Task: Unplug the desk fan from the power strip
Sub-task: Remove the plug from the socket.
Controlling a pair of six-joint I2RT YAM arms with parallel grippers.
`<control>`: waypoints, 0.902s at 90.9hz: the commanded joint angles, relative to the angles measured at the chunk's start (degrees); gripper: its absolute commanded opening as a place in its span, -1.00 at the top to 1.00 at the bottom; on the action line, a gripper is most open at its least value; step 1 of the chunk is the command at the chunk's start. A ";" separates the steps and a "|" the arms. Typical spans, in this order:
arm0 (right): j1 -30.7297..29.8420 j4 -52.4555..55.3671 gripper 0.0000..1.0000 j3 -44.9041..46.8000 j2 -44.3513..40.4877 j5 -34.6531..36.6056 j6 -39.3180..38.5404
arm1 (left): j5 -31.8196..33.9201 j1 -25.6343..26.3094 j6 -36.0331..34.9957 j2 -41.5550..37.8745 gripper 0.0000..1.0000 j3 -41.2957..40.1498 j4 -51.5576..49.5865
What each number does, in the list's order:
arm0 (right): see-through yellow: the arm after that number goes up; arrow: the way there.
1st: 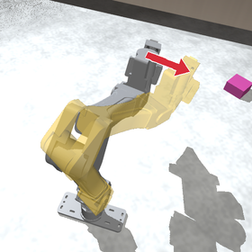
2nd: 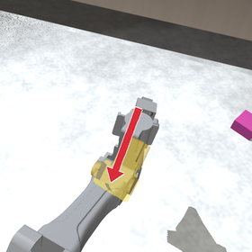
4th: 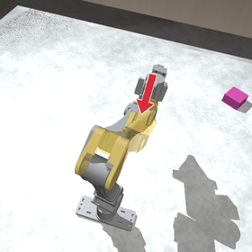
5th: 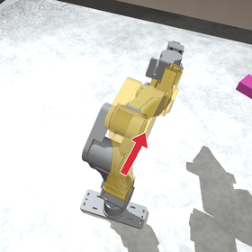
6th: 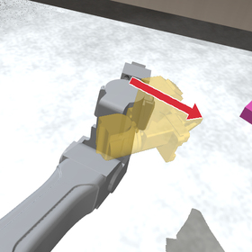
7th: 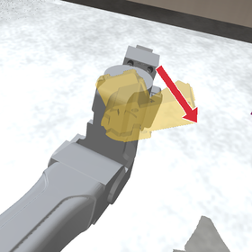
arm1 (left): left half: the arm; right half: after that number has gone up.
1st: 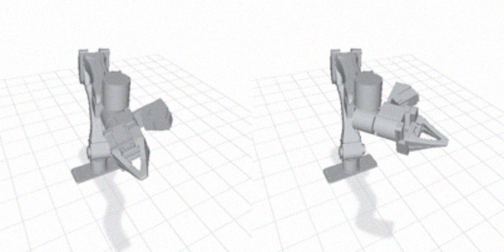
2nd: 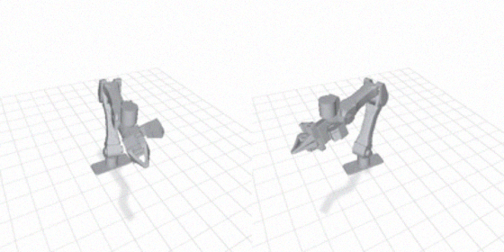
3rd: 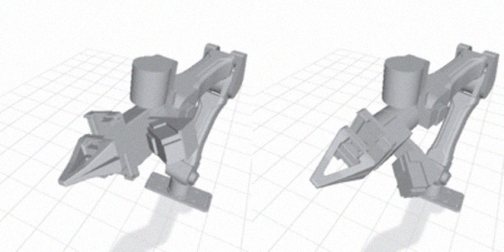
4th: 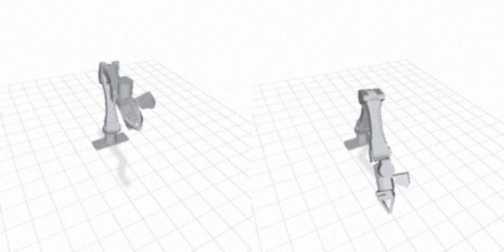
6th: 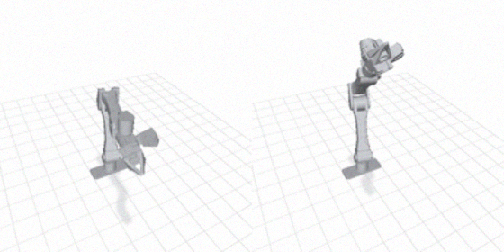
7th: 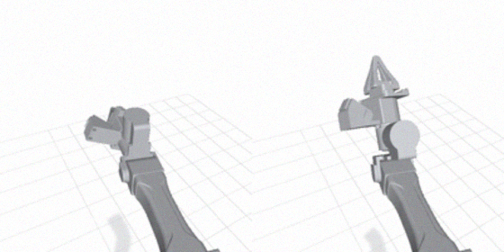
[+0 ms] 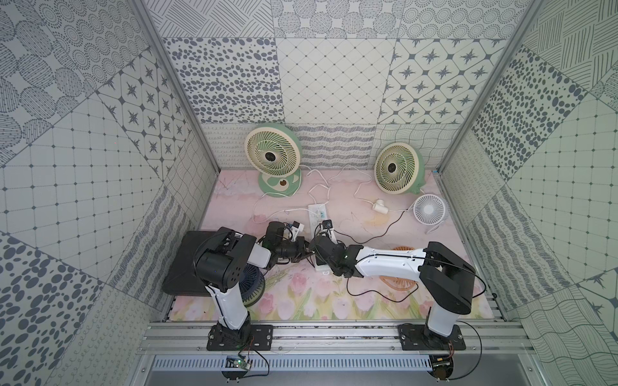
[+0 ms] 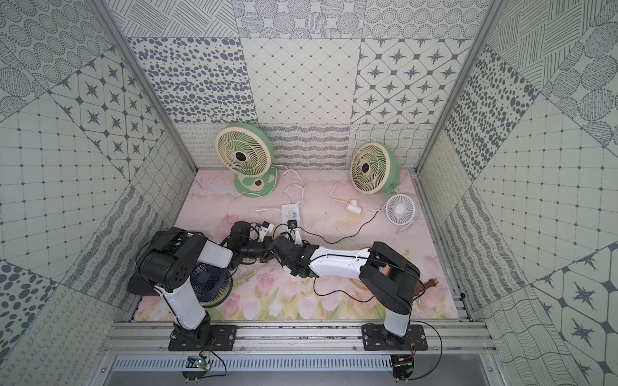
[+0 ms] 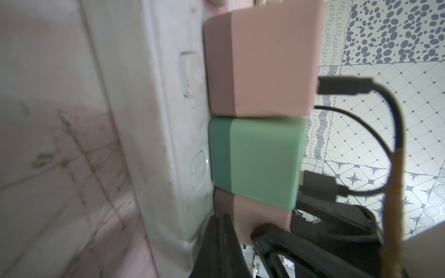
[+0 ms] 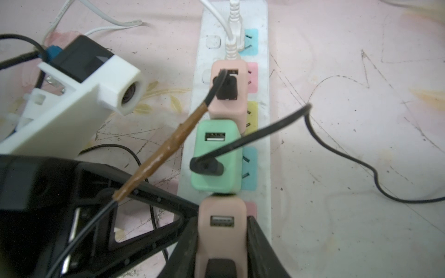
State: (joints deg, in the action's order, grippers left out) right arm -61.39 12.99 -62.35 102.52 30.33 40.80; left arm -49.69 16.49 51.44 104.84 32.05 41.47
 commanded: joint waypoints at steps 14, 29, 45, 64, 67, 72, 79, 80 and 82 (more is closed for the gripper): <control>-2.48 -1.61 0.75 -3.53 3.21 5.23 -2.69 | 1.02 0.74 -1.30 0.67 1.00 1.27 -3.56; -1.68 -1.52 0.76 -1.57 1.65 4.75 -0.21 | 2.08 0.74 -2.69 0.30 1.00 1.66 -6.15; 1.95 -5.70 0.80 4.29 -2.58 0.71 2.96 | 3.88 0.74 -4.24 -0.08 1.00 2.13 -9.43; -2.27 -1.17 0.80 -3.80 2.65 4.28 -0.69 | 4.66 0.73 -4.88 -0.02 1.00 2.52 -11.08; -2.94 -0.66 0.80 -4.39 3.32 4.55 -1.10 | 4.76 0.74 -5.00 -0.16 1.00 2.50 -11.41; -2.94 -0.52 0.79 -4.35 3.28 4.47 -0.72 | 4.99 0.74 -5.31 -0.38 1.00 2.57 -12.01; -1.61 -1.31 0.80 -2.48 1.49 3.53 0.77 | 5.28 0.73 -5.56 -0.66 1.00 2.58 -12.43; -1.31 -1.61 0.80 -1.84 1.17 3.04 1.04 | 5.29 0.73 -5.61 -0.72 1.00 2.62 -12.49; -0.65 -2.44 0.80 -0.77 0.39 2.21 1.48 | 5.35 0.71 -5.64 -0.72 1.00 2.59 -12.59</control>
State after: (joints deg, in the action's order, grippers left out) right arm -63.16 14.46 -64.49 104.73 34.96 40.60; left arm -48.36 16.80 48.90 104.42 34.41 35.70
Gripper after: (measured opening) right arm 0.313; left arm 0.061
